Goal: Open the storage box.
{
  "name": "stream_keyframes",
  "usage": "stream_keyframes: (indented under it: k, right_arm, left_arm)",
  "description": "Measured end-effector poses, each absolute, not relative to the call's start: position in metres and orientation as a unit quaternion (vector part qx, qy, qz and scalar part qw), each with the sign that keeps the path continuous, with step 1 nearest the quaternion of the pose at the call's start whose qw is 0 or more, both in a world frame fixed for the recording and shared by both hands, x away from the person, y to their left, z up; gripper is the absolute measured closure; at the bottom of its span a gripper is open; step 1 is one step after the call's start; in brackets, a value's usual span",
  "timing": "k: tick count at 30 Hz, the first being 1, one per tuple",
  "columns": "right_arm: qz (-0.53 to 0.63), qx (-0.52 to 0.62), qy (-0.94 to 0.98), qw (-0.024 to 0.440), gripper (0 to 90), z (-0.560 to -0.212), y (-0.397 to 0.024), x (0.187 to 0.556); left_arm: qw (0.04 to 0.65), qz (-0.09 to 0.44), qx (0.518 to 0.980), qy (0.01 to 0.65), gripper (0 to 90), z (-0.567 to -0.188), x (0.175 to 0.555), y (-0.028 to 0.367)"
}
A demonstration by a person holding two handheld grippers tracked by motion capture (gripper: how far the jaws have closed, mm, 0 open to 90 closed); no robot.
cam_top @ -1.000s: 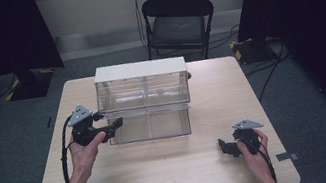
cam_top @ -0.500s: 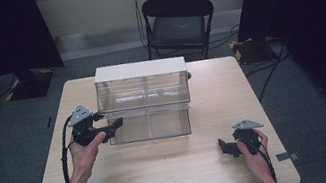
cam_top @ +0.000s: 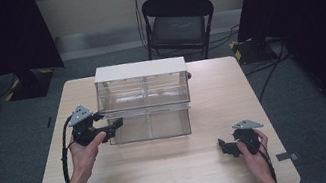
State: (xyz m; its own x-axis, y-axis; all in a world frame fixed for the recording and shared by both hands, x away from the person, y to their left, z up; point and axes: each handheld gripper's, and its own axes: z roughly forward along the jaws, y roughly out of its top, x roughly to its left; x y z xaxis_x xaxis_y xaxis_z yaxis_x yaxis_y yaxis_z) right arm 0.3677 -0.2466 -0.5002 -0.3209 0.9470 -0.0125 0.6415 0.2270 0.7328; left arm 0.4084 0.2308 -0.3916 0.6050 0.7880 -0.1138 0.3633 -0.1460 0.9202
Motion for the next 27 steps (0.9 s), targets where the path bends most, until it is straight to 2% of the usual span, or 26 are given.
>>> stream_keyframes:
  k: [27]
  right_arm:
    - [0.322,0.532,0.747,0.238,11.3,-0.5003,-0.2467,0.3677]
  left_arm:
    - [0.524,0.201,0.727,0.397,20.4,-0.392,0.4082,0.2304]
